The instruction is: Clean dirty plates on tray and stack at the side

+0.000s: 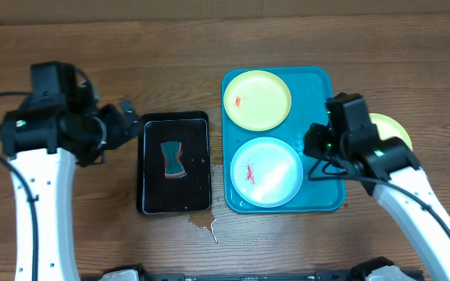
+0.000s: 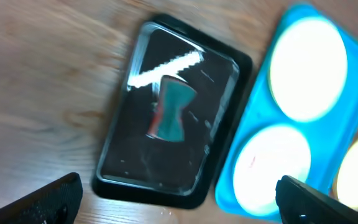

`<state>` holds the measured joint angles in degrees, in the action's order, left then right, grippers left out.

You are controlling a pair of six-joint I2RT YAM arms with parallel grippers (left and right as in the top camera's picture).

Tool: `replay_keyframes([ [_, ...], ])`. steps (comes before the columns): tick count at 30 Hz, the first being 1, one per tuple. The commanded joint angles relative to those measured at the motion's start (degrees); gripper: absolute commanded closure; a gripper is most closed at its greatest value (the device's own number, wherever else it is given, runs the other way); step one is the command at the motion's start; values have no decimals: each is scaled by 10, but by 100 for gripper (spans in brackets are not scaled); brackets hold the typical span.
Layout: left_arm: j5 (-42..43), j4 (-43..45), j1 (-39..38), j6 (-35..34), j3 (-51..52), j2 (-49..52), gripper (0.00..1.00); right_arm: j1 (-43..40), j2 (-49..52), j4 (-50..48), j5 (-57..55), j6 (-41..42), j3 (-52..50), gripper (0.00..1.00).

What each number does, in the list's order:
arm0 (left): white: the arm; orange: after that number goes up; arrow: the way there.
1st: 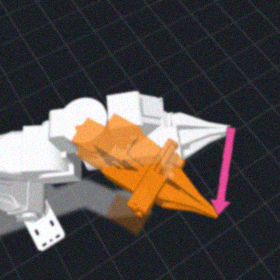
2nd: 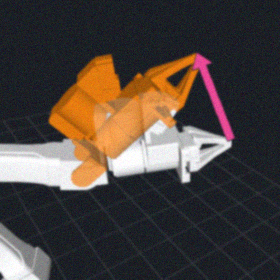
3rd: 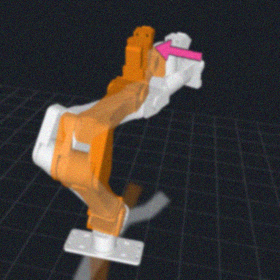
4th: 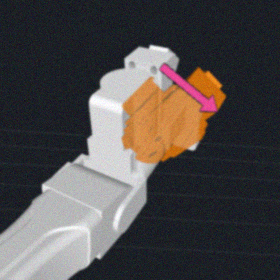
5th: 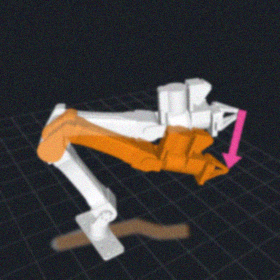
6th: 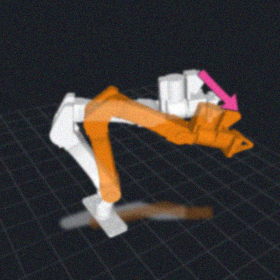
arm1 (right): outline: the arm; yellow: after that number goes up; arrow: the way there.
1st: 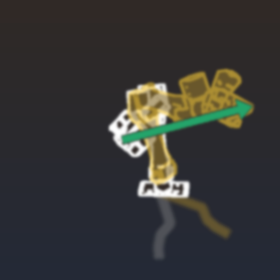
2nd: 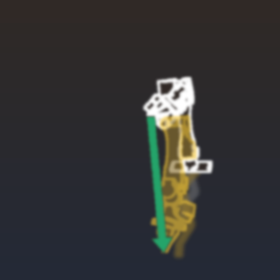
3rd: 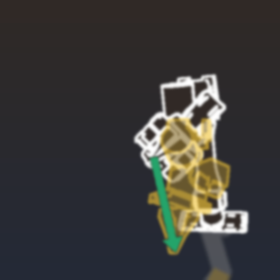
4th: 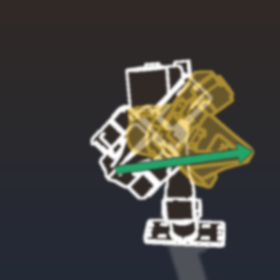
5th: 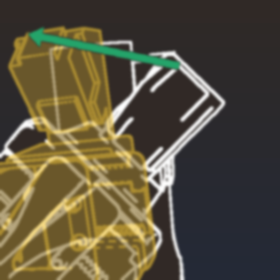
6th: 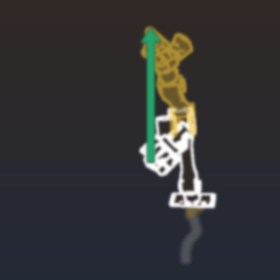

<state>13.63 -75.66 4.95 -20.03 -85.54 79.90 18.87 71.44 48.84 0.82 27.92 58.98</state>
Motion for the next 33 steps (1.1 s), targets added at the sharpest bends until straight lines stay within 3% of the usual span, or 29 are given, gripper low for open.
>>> replay_keyframes([
  [1, 14, -1, -59, 84, 7, 30, 0, 3, -8, 8, -3, -21, 7, 64],
  [5, -10, -3, -102, 89, 7, 64, 1, 3, -7, 19, 12, -21, 7, 64],
  [8, -56, 11, -116, 59, 10, 97, 22, 3, -7, 26, 12, -21, 7, 64],
  [11, -109, 26, -124, -8, 27, 135, 27, 3, -7, 32, 13, -21, 7, 64],
  [19, -95, 111, -127, -6, 83, 265, 42, 3, -7, 40, 14, -21, 7, 64],
  [25, -98, 141, -136, 8, 83, 340, 75, 3, -7, 40, 14, -20, 7, 64],
  [28, -98, 154, -140, 8, 83, 363, 84, 3, -7, 44, 14, -20, 7, 64],
  [29, -98, 157, -140, 8, 83, 369, 92, 3, -7, 46, 14, -20, 7, 64],
  [33, -97, 154, -140, 8, 81, 369, 96, 3, -7, 50, 14, -21, 7, 65],
])
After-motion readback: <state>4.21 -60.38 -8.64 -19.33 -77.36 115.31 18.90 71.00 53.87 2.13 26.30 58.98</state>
